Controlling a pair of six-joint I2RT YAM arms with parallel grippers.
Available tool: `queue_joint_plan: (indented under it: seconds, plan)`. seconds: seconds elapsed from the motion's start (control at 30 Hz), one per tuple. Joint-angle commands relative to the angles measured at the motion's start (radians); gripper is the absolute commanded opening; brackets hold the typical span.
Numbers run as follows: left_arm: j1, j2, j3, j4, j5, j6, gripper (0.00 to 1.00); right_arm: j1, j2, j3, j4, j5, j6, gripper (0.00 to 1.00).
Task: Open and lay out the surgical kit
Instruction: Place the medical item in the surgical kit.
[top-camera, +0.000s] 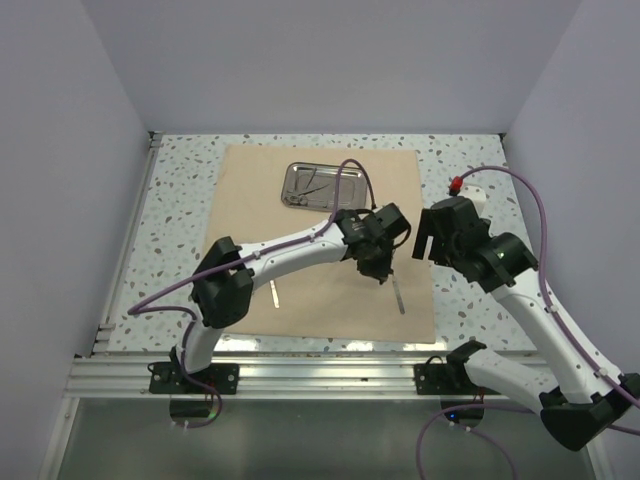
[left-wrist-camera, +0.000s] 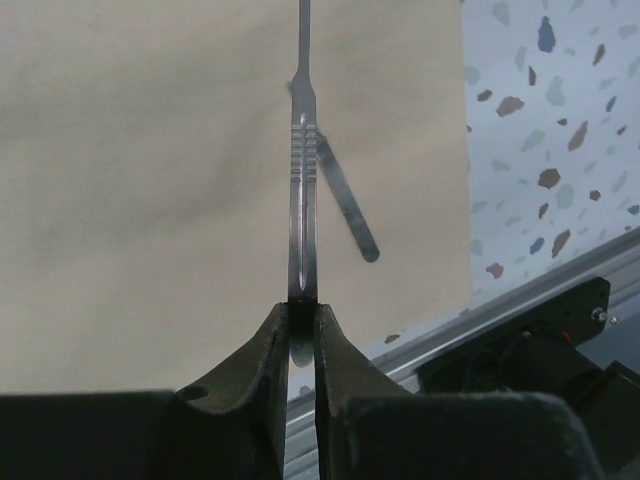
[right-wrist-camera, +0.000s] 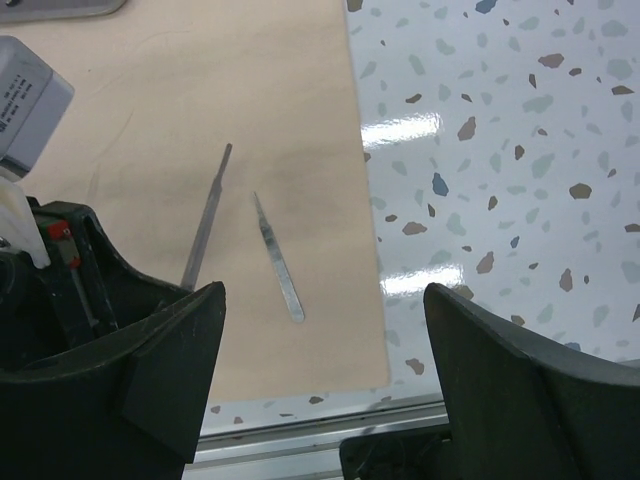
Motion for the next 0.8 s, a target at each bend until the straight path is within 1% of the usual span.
queue_joint_plan:
  seconds: [0.0, 0.1, 0.27, 0.3, 0.33, 0.4, 0.43, 0.5, 0.6, 0.63, 0.7, 0.77]
  plan:
    - [-0.009, 0.006, 0.069, -0.008, 0.122, -0.048, 0.00, 0.003, -0.013, -0.006, -0.005, 0.049, 0.012, 0.85]
    - [-0.009, 0.038, 0.128, -0.068, 0.162, -0.068, 0.00, 0.001, -0.025, -0.023, -0.005, 0.062, 0.013, 0.86]
    - [-0.010, 0.069, 0.138, -0.080, 0.241, -0.085, 0.00, 0.001, -0.044, -0.055, 0.011, 0.075, 0.013, 0.87]
    - [-0.009, 0.081, 0.155, -0.089, 0.250, -0.082, 0.03, -0.001, -0.044, -0.060, 0.014, 0.077, 0.015, 0.88]
    - [-0.010, 0.086, 0.163, -0.101, 0.253, -0.077, 0.09, 0.001, -0.044, -0.063, 0.021, 0.077, 0.015, 0.88]
    - [-0.009, 0.098, 0.172, -0.100, 0.296, -0.077, 0.13, -0.001, -0.038, -0.067, 0.026, 0.079, 0.016, 0.88]
    - [-0.009, 0.103, 0.174, -0.096, 0.314, -0.083, 0.17, -0.001, -0.038, -0.069, 0.034, 0.080, 0.018, 0.88]
    - [-0.009, 0.118, 0.178, -0.092, 0.359, -0.085, 0.18, -0.001, -0.031, -0.070, 0.040, 0.085, 0.016, 0.88]
    - [-0.009, 0.135, 0.213, -0.115, 0.385, -0.079, 0.25, -0.001, -0.025, -0.069, 0.046, 0.094, 0.012, 0.89]
    - [-0.007, 0.140, 0.226, -0.126, 0.396, -0.074, 0.31, -0.001, -0.024, -0.069, 0.048, 0.095, 0.010, 0.90]
    - [-0.007, 0.154, 0.270, -0.129, 0.437, -0.069, 0.35, -0.001, -0.022, -0.069, 0.051, 0.102, 0.003, 0.91]
    - [-0.004, 0.161, 0.299, -0.137, 0.455, -0.068, 0.45, -0.002, -0.021, -0.066, 0.052, 0.108, -0.004, 0.91]
